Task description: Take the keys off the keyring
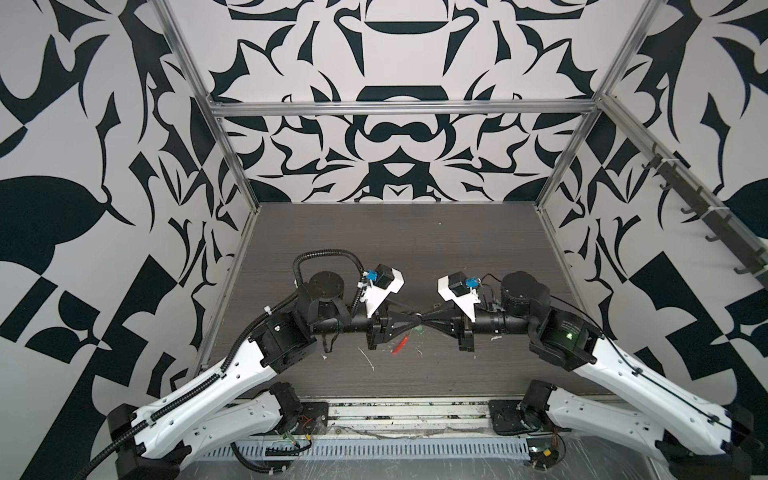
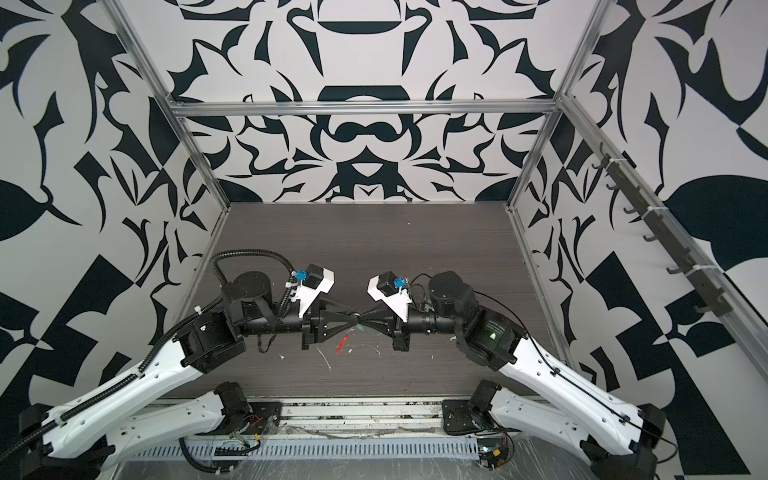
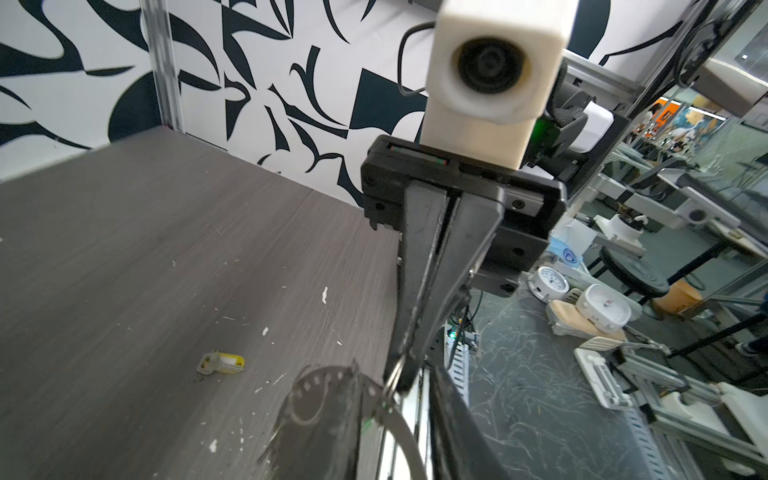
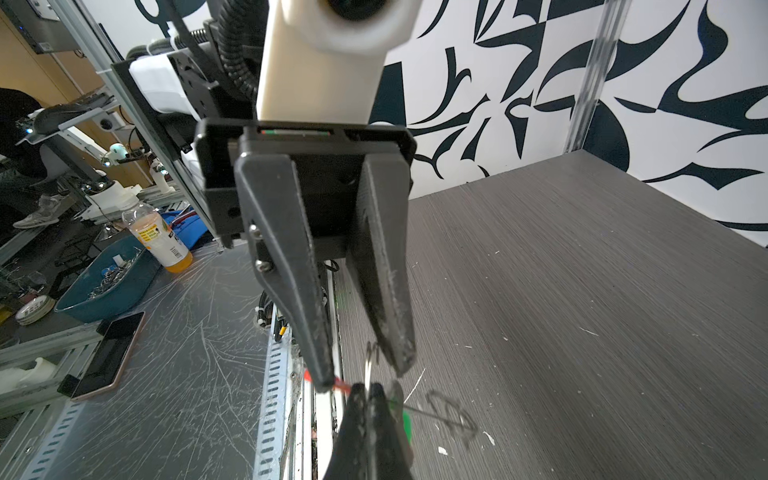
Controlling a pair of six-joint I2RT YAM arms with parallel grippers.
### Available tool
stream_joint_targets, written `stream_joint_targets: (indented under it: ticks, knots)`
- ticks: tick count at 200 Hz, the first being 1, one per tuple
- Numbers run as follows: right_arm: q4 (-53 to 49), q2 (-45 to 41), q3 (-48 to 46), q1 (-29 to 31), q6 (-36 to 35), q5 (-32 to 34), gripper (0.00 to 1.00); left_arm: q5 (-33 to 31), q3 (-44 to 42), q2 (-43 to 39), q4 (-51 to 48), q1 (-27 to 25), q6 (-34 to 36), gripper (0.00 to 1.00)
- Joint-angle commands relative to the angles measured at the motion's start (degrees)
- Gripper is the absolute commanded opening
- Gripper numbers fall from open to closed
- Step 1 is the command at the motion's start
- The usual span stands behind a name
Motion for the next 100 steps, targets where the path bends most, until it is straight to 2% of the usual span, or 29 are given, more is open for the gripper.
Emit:
stream_joint_targets:
  ticks: [1, 48, 95, 100]
  knots:
    - [2.6, -0.1, 2.7, -1.1, 1.0, -2.1, 0.0, 1.8, 2.0, -0.3, -0.4, 0.0, 0.4, 0.23]
    - [4.0, 0.6, 3.1, -1.6, 2.5, -3.0, 0.0, 1.1, 2.1, 0.4, 0.5, -0.1, 0.1, 0.0]
    - [5.0, 0.3, 2.8, -1.6, 4.1, -1.7, 0.0, -3.6, -0.6, -2.1, 5.5, 0.0, -1.2, 0.0]
    - [5.4, 0.0, 2.6, -1.6, 4.4, -1.5, 0.03, -4.2, -1.2, -2.6, 6.4, 0.0, -1.4, 0.0]
